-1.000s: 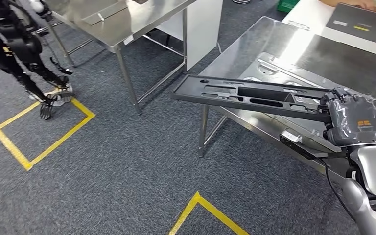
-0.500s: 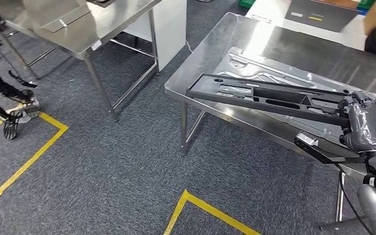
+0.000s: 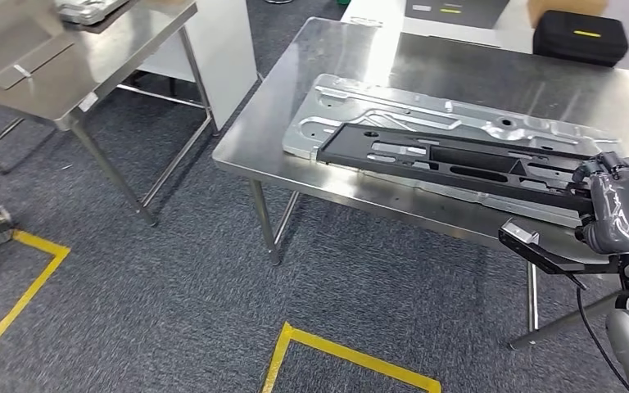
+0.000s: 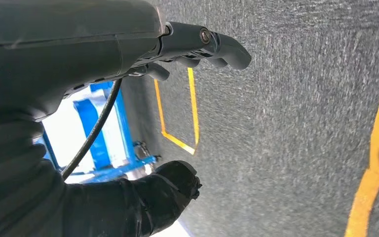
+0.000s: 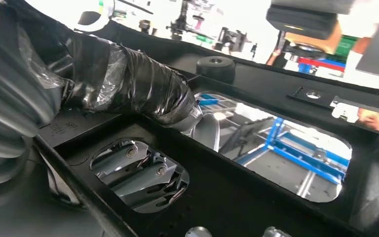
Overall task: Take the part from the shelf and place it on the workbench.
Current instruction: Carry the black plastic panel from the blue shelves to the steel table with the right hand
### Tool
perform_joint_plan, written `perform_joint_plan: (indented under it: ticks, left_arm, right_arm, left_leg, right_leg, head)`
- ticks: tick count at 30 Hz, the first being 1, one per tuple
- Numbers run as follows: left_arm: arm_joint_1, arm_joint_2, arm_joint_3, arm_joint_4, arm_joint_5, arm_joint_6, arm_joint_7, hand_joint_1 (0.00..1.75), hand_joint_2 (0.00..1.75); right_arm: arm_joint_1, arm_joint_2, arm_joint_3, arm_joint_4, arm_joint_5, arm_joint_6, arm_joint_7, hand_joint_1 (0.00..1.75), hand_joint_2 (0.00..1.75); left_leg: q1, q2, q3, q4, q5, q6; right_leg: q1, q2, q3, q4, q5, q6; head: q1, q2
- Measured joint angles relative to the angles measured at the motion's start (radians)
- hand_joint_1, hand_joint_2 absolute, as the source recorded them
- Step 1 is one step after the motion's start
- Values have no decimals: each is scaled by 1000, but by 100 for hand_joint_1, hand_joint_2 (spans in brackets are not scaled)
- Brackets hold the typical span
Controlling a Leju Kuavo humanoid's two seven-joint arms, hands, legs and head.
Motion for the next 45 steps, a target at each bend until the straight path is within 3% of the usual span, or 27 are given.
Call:
perform_joint_plan:
  ticks: [2, 4, 7, 9, 11, 13, 14, 16, 18, 19, 23, 25, 27, 28, 29, 30, 32, 34, 37, 39, 43, 44, 45]
  left_arm:
    - [1, -2, 0, -10, 0, -9, 0, 0, 175]
    - [2, -5, 0, -18, 0, -16, -1, 0, 175]
    - [1, -9, 0, -28, 0, -19, -1, 0, 175]
    - [1, -14, 0, -34, 0, -20, -1, 0, 175]
    - [3, -16, 0, -37, 0, -20, -1, 0, 175]
    - [4, -17, 0, -38, 0, -20, -1, 0, 175]
    - [5, -18, 0, -38, 0, -20, 0, 0, 175]
    - [4, -22, 0, -38, 0, -20, 1, 0, 175]
    - [2, -24, 0, -39, 0, -20, 3, 0, 175]
    - [1, -24, 0, -40, 0, -21, 5, 0, 175]
    - [1, -26, 0, -44, 0, -29, 12, 0, 175]
    - [1, -27, 0, -45, 0, -31, 13, 0, 175]
    - [1, -28, 0, -46, 0, -32, 15, 0, 175]
    - [2, -28, 0, -46, 0, -32, 16, 0, 175]
    - [3, -29, 0, -47, 0, -32, 17, 0, 175]
    - [3, -29, 0, -48, 0, -33, 18, 0, 175]
    - [3, -29, 0, -50, 0, -33, 20, 0, 175]
    - [2, -29, 0, -54, 0, -34, 22, 0, 175]
    - [2, -31, 0, -58, 0, -37, 24, 0, 175]
    - [2, -32, 0, -59, 0, -39, 23, 0, 175]
    - [2, -34, -1, -61, 0, -40, 24, 0, 175]
    - [2, -35, -1, -61, 0, -40, 24, 0, 175]
    - [2, -35, -1, -61, 0, -41, 24, 0, 175]
  right_arm:
    - [1, 1, 0, 0, 0, 0, -2, 175, 175]
    - [1, 2, -1, 0, 0, 0, -4, 175, 175]
    - [8, 3, -3, 0, 1, 1, -4, 175, 175]
    - [11, 2, -6, -1, 10, 3, 0, 175, 175]
    - [12, 2, -10, -2, 22, 3, 2, 175, 175]
    - [16, 2, -11, -2, 28, 1, 2, 175, 175]
    - [18, 2, -11, -2, 30, 1, 2, 175, 175]
    - [20, 2, -12, -2, 31, 1, 2, 175, 175]
    - [20, 3, -15, -2, 32, 2, 4, 175, 175]
    - [21, 3, -17, -2, 33, 2, 4, 175, 175]
    - [24, 4, -18, -2, 31, -2, -11, 175, 175]
    - [23, 4, -18, -2, 28, -4, -19, 175, 175]
    - [23, 7, -18, -1, 27, -4, -20, 175, 175]
    - [23, 9, -17, -1, 26, -4, -20, 175, 175]
    - [23, 12, -17, 0, 25, -3, -21, 175, 175]
    - [23, 14, -17, 0, 25, -3, -21, 175, 175]
    - [22, 16, -17, 1, 25, -2, -21, 175, 175]
    - [21, 18, -17, 1, 25, -2, -18, 175, 175]
    - [19, 20, -17, 1, 25, -2, -16, 175, 175]
    - [18, 20, -17, 2, 25, -2, -16, 175, 175]
    - [13, 20, -16, 6, 25, -2, -16, 175, 175]
    - [14, 20, -16, 8, 25, -2, -16, 175, 175]
    - [14, 21, -16, 10, 25, -2, -16, 175, 175]
  left_leg:
    - [0, -39, 56, -143, 76, 14]
    - [-1, -70, 88, -221, 100, 22]
    - [-3, -48, 100, -241, 104, 28]
    - [3, -27, 107, -258, 114, 37]
    - [4, -10, 109, -264, 117, 42]
    - [3, 5, 108, -263, 115, 43]
    - [4, 11, 109, -262, 114, 41]
    - [5, 19, 111, -258, 109, 35]
    - [3, 23, 111, -250, 102, 24]
    - [2, 24, 111, -247, 99, 18]
    - [1, 22, 109, -237, 86, -5]
    - [3, 15, 75, -162, 39, -10]
    - [3, 11, 7, -24, -24, -12]
    - [3, 11, -22, 29, -39, -12]
    - [2, 10, -35, 48, -33, -10]
    - [2, 10, -27, 25, -6, -7]
    - [0, 6, 30, -108, 68, 5]
    - [-5, 3, 75, -212, 105, 15]
    - [-10, 3, 84, -238, 112, 25]
    - [-7, 6, 89, -251, 122, 37]
    - [-6, 9, 90, -257, 127, 46]
    - [-6, 9, 90, -256, 126, 45]
    - [-6, 10, 91, -255, 125, 45]
  right_leg:
    - [2, 24, 0, 4, -1, 2]
    - [0, 44, -5, 6, -1, 9]
    - [-6, 68, -11, 5, 4, 30]
    - [-3, 28, -31, 45, -24, 39]
    - [-4, -31, -83, 158, -88, 49]
    - [-11, -50, -130, 260, -124, 59]
    - [-15, -53, -131, 264, -115, 63]
    - [-23, -59, -72, 156, -51, 69]
    - [-22, -64, -7, 33, -9, 65]
    - [-19, -64, 6, 5, -5, 59]
    - [-18, -59, 7, -2, -8, 31]
    - [-20, -59, 8, -6, -6, 17]
    - [-15, -58, 8, -5, -7, 10]
    - [-11, -57, 8, -5, -8, 9]
    - [-9, -56, 9, -4, -8, 7]
    - [-7, -55, 10, -3, -9, 7]
    - [-4, -52, 14, -2, -12, 7]
    - [0, -49, 15, 1, -15, 13]
    - [-2, -48, 12, 1, -13, 30]
    - [-5, -50, 3, 23, -32, 41]
    - [-11, -53, -99, 244, -141, 55]
    - [-12, -53, -112, 269, -142, 57]
    - [-12, -54, -105, 255, -123, 58]
  head:
    - [0, 0]
    - [1, 0]
    - [0, 0]
    - [4, 0]
    - [7, 0]
    - [7, 0]
    - [7, 0]
    - [7, 0]
    - [7, 0]
    - [7, 0]
    - [6, 0]
    - [5, 0]
    - [4, 0]
    - [5, 0]
    - [5, 0]
    - [5, 0]
    - [5, 0]
    - [6, 0]
    - [6, 0]
    - [6, 0]
    - [8, 0]
    - [8, 0]
    - [8, 0]
